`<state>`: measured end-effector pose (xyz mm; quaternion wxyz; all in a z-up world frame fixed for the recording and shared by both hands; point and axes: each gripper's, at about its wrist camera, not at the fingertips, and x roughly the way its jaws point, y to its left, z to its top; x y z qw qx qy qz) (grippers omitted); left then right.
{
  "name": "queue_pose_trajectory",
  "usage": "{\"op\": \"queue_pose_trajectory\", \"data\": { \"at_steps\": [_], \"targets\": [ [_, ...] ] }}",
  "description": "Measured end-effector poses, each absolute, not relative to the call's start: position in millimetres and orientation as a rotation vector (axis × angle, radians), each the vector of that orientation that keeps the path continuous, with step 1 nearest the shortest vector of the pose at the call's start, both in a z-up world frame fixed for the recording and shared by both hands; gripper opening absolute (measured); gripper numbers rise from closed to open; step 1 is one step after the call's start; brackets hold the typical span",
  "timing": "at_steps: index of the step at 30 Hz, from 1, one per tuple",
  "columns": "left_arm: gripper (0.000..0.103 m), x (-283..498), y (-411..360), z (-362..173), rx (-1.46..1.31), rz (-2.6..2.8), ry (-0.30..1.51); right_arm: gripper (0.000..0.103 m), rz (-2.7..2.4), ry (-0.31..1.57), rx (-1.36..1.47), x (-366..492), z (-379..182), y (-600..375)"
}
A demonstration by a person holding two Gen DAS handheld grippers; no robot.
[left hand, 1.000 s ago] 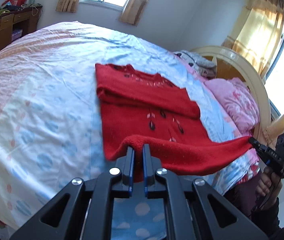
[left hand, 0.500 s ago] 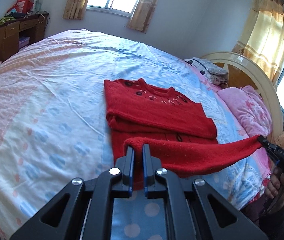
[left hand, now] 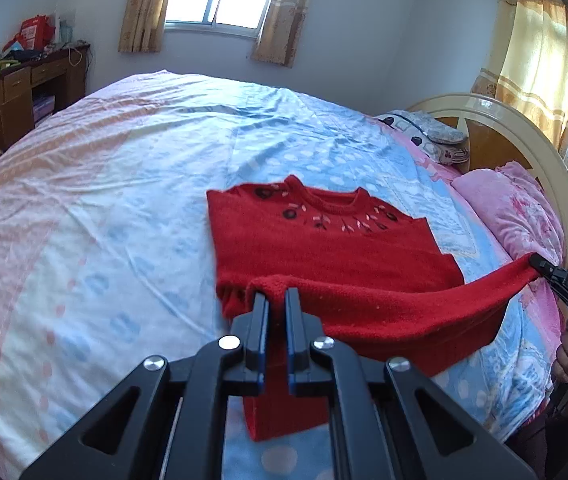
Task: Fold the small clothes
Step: 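Lift the hem with both grippers and fold it over toward the collar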
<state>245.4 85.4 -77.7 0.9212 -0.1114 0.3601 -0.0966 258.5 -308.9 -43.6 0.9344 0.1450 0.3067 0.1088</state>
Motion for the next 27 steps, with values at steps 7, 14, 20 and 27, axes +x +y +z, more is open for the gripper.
{"op": "queue_pose_trajectory", "data": {
  "at_steps": [7,14,20,27],
  "targets": [
    [0.008,271,85,-74,-0.22,-0.192,0.731,0.005,0.202,0.629,0.288,287,-41,-305],
    [0.008,290,88,-71,-0.226,-0.183,0.729,0.005,0.185,0.629,0.273,308,-36,-305],
    [0.008,315,90,-66,-0.247,-0.174,0.727,0.005,0.179,0.629,0.26,330,-31,-305],
    [0.008,351,91,-64,-0.242,-0.151,0.721,0.005,0.164,0.642,0.246,364,-32,-300]
  ]
}}
